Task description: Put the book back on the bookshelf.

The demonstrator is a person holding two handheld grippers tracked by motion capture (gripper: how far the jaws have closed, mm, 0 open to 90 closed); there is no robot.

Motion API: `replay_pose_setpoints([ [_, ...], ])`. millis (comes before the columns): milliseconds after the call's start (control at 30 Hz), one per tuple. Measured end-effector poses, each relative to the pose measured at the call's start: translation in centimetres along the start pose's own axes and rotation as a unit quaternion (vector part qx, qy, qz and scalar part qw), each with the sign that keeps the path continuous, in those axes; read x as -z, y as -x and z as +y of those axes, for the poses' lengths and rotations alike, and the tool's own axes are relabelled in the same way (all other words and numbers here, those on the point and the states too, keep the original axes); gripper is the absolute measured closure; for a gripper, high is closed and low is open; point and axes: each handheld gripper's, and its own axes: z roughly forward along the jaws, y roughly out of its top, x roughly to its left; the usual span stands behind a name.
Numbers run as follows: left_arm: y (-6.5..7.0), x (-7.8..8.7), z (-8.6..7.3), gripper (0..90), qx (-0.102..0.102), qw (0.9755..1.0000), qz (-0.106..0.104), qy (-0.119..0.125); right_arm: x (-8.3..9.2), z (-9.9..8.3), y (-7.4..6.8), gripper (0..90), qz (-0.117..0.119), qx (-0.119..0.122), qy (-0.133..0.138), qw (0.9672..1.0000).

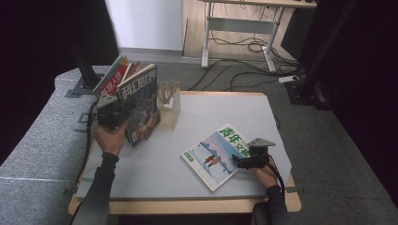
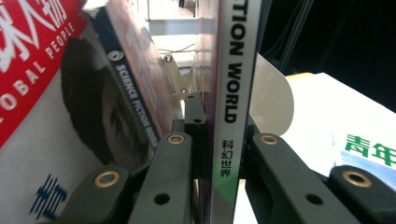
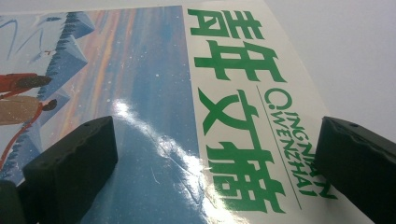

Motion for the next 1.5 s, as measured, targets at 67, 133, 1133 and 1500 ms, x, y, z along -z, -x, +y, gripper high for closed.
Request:
replay_pose_setpoints([
  [67, 0.1, -0.3, -0.1, 82.9, -0.007, 1.0000, 0.000, -0.001, 0.0, 0.0, 0.0, 0.0, 0.000, 0.000, 0.000, 1.0000],
  [133, 0.4, -0.6, -0.3, 82.8, -0.015, 0.9999, -0.002, -0.007, 0.0, 0.0, 0.0, 0.0, 0.000, 0.000, 0.000, 1.0000],
  [1133, 0.1, -0.2, 0.1, 82.8, -0.024, 0.9937, -0.031, -0.105, 0.0, 0.0, 0.0, 0.0, -0.001, 0.001, 0.000, 1.0000],
  [1500, -0.3, 0.1, 0.7, 82.9, -0.005, 0.9976, -0.011, -0.068, 0.0, 0.0, 0.0, 0.0, -0.001, 0.001, 0.001, 1.0000],
])
